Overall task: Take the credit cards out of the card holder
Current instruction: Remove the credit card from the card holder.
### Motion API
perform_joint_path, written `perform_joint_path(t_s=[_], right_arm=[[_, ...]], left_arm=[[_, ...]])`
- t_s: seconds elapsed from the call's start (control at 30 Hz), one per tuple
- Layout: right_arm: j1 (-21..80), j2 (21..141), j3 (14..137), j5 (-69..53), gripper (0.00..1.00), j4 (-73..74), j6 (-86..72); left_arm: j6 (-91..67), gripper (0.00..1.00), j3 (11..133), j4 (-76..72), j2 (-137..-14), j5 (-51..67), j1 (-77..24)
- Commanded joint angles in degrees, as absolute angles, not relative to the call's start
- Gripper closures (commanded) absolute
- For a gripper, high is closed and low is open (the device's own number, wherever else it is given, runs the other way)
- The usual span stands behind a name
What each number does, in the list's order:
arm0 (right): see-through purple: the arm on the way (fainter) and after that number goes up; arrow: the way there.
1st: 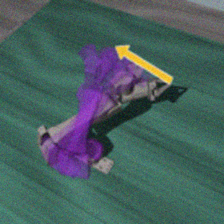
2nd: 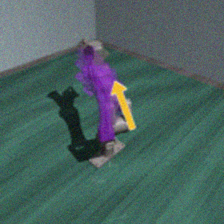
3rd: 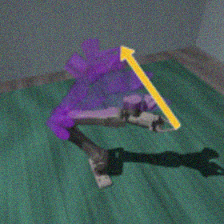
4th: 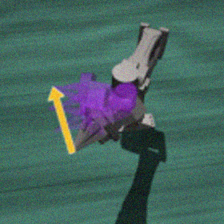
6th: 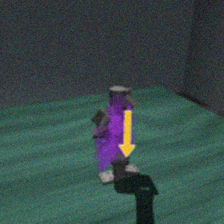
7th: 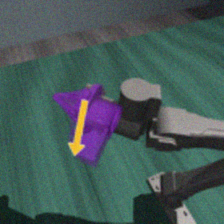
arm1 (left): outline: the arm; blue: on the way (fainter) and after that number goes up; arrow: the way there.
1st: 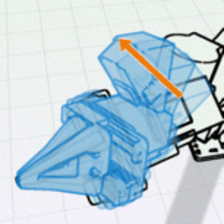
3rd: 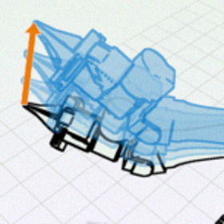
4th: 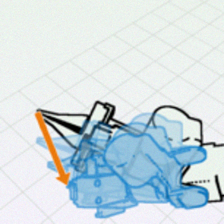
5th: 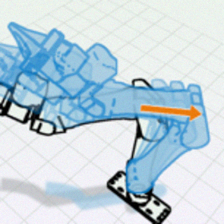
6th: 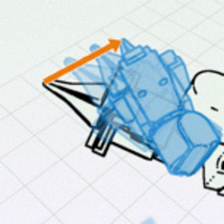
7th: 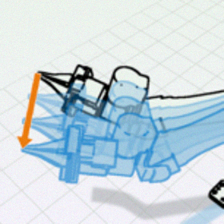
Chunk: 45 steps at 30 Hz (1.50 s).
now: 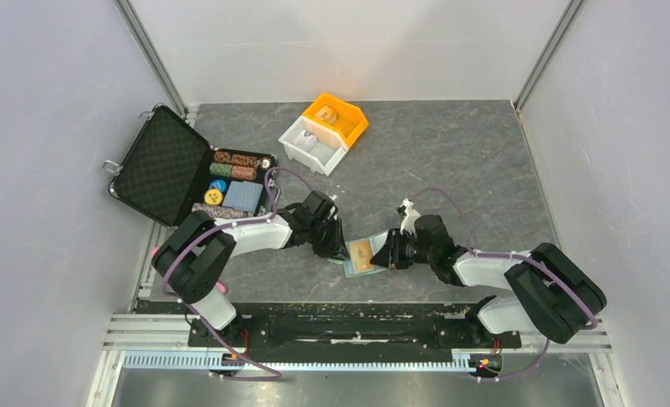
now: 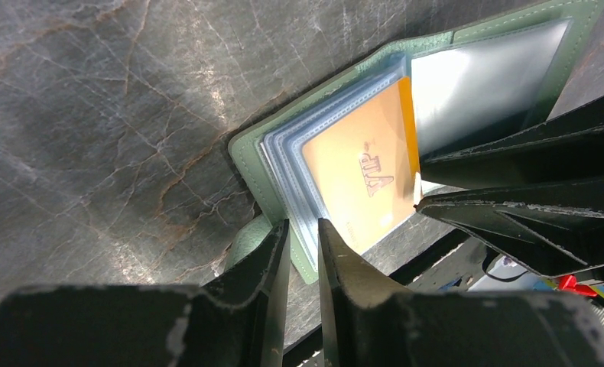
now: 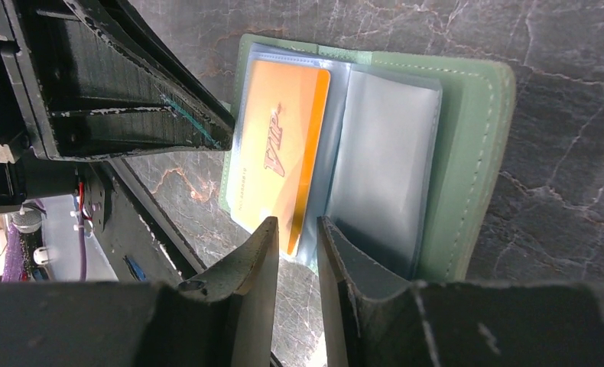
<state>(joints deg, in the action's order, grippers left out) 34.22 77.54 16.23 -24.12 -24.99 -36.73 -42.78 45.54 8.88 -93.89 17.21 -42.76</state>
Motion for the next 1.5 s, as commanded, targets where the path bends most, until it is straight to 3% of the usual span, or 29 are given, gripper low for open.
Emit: perform_joint_path(t_s=[0.0, 0.23, 0.6, 0.9, 1.33, 1.4, 1.47], right_arm=[[33.71, 77.94, 16.05, -24.32, 0.73, -28.35, -37.71], [33.14, 78.58, 15.76, -25.27, 0.78, -29.83, -38.06], [32.35, 80.92, 15.01, -27.75, 0.76, -33.0, -39.66], [30.14, 80.71, 12.55, -29.88, 1.0, -36.97, -41.48], [27.2, 79.2, 8.83, -34.72, 1.0, -44.25, -45.17], [27.25, 79.04, 9.83, -34.89, 0.96, -42.98, -44.59], [27.29, 79.1, 10.82, -34.3, 0.84, -41.16, -44.11]], left_arm=[[-43.24, 0.74, 44.66, 7.91, -95.97, 16.51, -42.89], [-43.32, 0.74, 44.84, 8.28, -96.48, 16.77, -42.91], [-43.24, 0.75, 44.9, 8.26, -98.16, 17.89, -42.89], [-41.08, 0.75, 46.41, 11.55, -99.54, 16.16, -42.89], [-39.47, 0.74, 46.72, 13.28, -100.82, 14.45, -42.89], [-39.53, 0.74, 46.74, 13.17, -100.57, 14.79, -42.89], [-39.46, 0.73, 46.76, 13.18, -100.23, 15.1, -42.89]])
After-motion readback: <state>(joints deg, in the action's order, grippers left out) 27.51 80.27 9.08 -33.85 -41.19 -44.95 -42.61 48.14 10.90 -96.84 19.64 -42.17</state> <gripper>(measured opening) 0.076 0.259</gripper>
